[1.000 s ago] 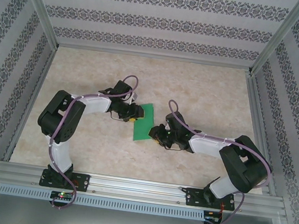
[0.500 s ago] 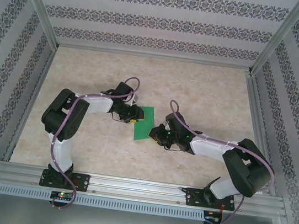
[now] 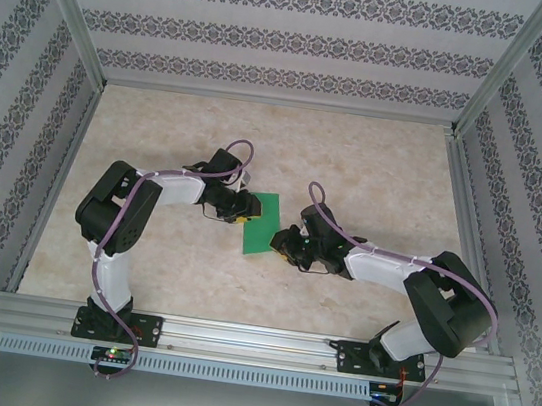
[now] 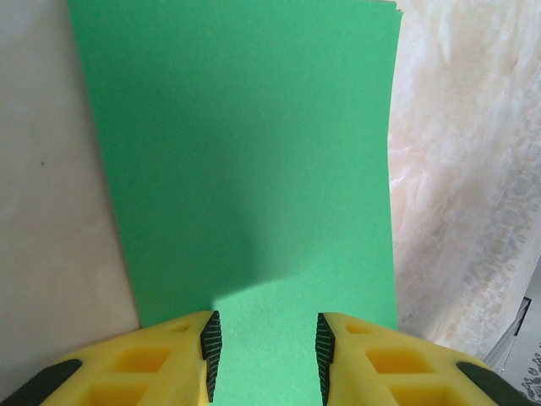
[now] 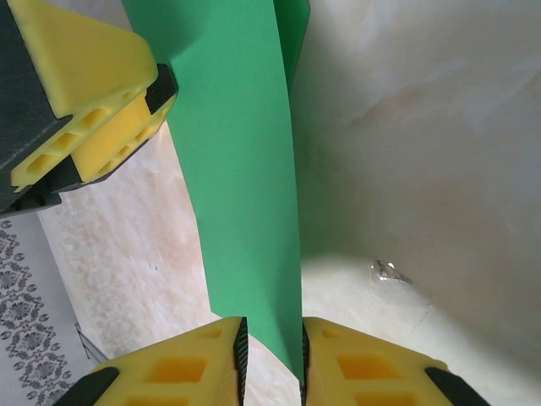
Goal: Fold a paper plane with a square sheet of paper (pick it up from the middle)
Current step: Third fold the triangle at the center of the table.
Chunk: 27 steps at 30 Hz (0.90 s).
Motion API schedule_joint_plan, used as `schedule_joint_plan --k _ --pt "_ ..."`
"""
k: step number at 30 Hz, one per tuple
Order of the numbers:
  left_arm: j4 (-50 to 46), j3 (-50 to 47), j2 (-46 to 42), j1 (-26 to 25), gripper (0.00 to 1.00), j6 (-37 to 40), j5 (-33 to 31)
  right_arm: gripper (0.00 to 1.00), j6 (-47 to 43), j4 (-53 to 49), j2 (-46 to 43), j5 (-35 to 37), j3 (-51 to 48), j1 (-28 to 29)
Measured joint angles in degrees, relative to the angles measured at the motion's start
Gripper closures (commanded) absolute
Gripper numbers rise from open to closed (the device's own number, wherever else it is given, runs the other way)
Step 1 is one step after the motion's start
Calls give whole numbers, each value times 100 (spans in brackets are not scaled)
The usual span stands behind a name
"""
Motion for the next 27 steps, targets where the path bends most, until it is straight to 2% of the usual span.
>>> schedule_joint_plan --k 6,14,27 --pt "-2 -2 0 0 61 2 0 81 2 0 0 46 7 -2" --pt "-4 -2 0 0 62 46 0 95 -31 -7 87 59 118 -15" --pt "-28 11 -7 0 62 87 -9 97 -273 179 1054 13 1021 74"
